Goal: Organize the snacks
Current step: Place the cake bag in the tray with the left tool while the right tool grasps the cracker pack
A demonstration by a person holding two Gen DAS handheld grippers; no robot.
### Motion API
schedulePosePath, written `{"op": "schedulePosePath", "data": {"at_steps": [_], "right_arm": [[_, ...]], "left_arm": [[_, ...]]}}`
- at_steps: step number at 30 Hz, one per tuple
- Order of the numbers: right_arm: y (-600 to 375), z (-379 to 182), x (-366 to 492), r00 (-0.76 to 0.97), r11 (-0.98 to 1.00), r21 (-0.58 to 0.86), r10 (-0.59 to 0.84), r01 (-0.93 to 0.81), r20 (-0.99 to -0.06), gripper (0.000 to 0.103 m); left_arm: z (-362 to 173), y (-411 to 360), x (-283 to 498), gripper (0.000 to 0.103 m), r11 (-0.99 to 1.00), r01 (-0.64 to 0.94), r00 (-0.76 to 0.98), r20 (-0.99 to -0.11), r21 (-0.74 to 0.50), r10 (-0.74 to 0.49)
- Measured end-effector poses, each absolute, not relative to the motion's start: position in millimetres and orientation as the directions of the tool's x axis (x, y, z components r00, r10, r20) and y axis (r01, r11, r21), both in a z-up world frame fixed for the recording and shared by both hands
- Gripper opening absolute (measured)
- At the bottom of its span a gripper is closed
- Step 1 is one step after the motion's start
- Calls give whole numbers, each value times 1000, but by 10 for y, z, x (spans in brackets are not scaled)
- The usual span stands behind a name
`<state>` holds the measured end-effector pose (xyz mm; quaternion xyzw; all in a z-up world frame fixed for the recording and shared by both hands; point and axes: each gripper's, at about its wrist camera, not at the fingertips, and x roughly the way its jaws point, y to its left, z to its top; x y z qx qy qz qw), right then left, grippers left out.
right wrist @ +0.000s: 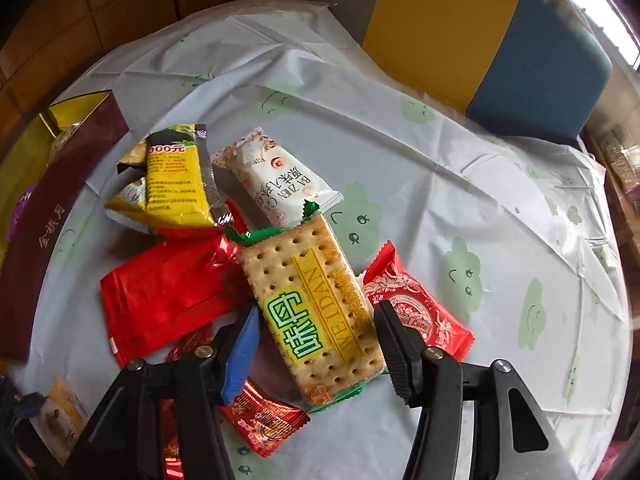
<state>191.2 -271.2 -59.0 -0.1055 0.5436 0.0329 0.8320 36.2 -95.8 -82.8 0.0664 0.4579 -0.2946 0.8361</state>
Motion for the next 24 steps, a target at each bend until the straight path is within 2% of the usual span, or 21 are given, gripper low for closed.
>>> {"op": "schedulePosePath", "data": {"at_steps": [6,13,17,24], "right_arm": [[-2863,-374,1534,432,985,-124,-62,-118,-900,57],[-3083,-675,1045,298,995,-76,-54,-64,-953,57],[-3127,-701,998,311,997,-61,-45,-44,-949,57],[-3241,-731,1012,305,999,-29,-17,-34,-952,58]], "left_arm": [[-828,-925,346,60,819,550,414,-799,-161,-435],[-812,-970,297,60,820,558,430,-801,-127,-416],[-750,-960,294,60,821,553,418,-804,-144,-423],[-210,-540,327,60,844,489,506,-716,-222,-481]]}}
